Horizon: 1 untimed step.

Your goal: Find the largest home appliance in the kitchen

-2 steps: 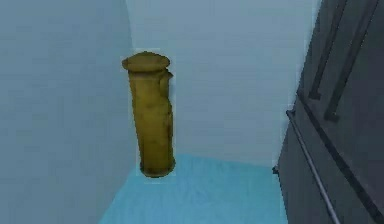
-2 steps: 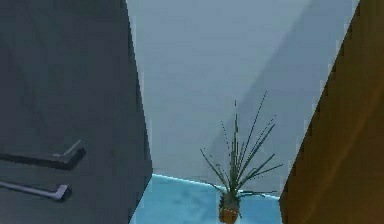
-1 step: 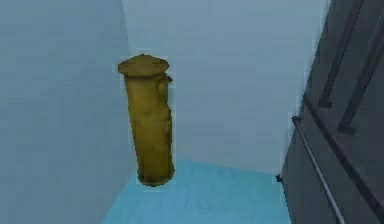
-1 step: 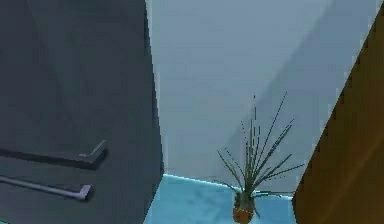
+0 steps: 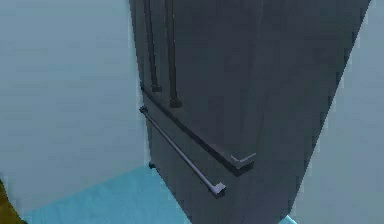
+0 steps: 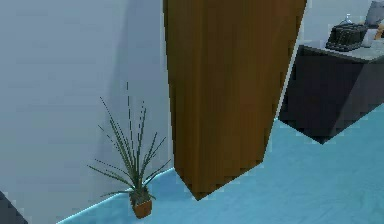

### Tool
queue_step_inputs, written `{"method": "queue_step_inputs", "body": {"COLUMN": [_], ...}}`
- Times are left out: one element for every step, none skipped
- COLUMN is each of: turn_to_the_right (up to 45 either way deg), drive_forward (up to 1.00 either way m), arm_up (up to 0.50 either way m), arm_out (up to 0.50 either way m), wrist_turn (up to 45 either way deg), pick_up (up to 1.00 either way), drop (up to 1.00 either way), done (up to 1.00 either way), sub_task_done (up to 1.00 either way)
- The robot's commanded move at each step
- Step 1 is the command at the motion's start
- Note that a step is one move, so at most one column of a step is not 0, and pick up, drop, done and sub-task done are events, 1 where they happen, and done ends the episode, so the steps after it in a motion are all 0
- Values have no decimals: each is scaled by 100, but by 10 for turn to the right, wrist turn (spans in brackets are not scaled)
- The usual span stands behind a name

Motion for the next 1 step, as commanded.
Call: {"method": "queue_step_inputs", "body": {"turn_to_the_right": [0], "drive_forward": [0], "arm_up": [0], "arm_out": [0], "wrist_turn": [0], "pick_up": [0], "drop": [0], "done": [100], "sub_task_done": [0]}}
